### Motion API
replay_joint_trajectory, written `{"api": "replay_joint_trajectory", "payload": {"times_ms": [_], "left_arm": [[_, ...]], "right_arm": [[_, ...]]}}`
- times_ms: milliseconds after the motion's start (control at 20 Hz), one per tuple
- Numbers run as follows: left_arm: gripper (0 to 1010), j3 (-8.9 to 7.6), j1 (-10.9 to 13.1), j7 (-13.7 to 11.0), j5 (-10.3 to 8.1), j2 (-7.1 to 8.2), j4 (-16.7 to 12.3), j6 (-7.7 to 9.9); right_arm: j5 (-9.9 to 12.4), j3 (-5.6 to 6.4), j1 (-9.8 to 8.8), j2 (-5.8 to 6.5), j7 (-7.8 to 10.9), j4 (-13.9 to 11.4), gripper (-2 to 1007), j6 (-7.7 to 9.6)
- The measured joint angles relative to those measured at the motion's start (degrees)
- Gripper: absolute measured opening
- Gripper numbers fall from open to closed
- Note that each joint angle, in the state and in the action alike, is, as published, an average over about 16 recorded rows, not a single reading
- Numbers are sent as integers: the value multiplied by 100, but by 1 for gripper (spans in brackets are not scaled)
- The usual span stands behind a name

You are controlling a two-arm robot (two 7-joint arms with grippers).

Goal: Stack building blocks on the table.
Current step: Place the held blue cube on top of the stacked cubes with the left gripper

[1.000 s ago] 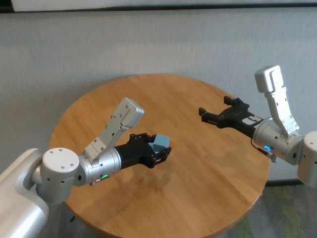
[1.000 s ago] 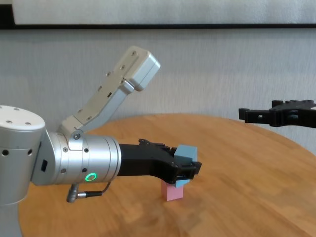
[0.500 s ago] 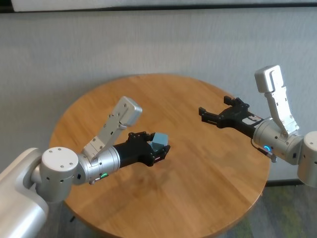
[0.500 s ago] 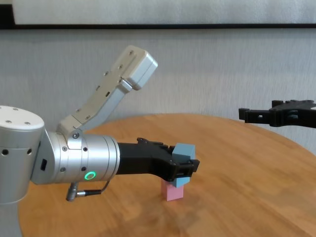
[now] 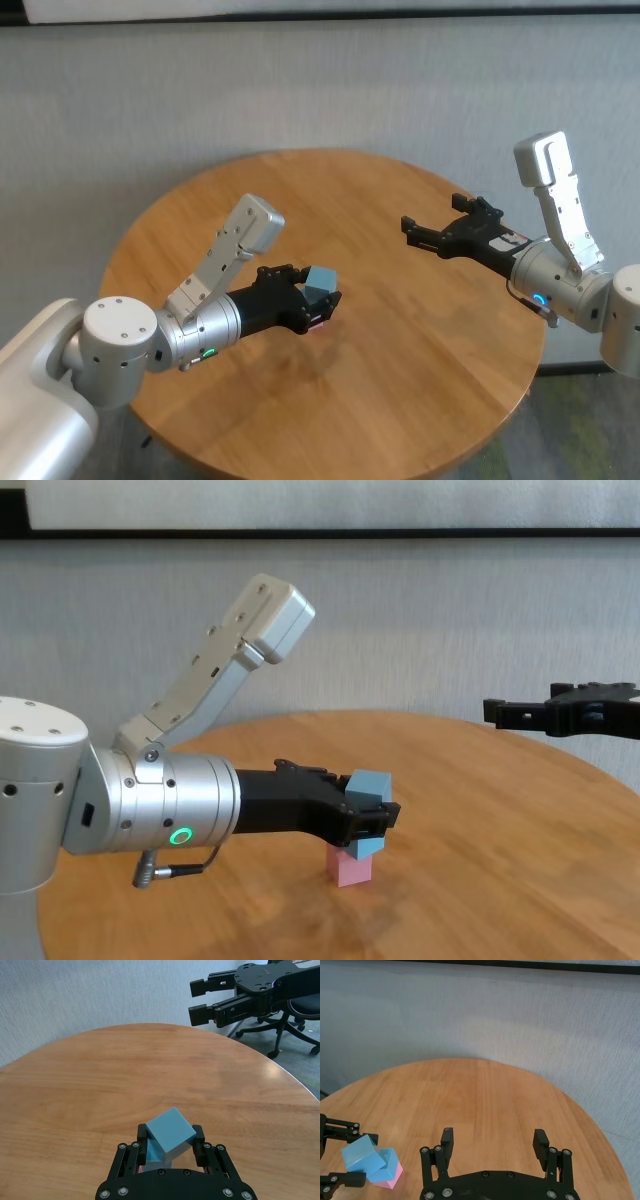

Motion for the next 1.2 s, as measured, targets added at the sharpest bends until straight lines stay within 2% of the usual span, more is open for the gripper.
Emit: {"api": "replay_joint_trajectory", "payload": {"times_ms": [850, 1200], "left_arm": [[552, -27, -29, 17, -12, -33, 105, -51], [640, -44, -22, 33, -18, -34, 101, -57]], "right_arm": [[0, 0, 0, 0, 0, 0, 1005, 0], [0, 0, 0, 0, 0, 0, 1005, 0]]}}
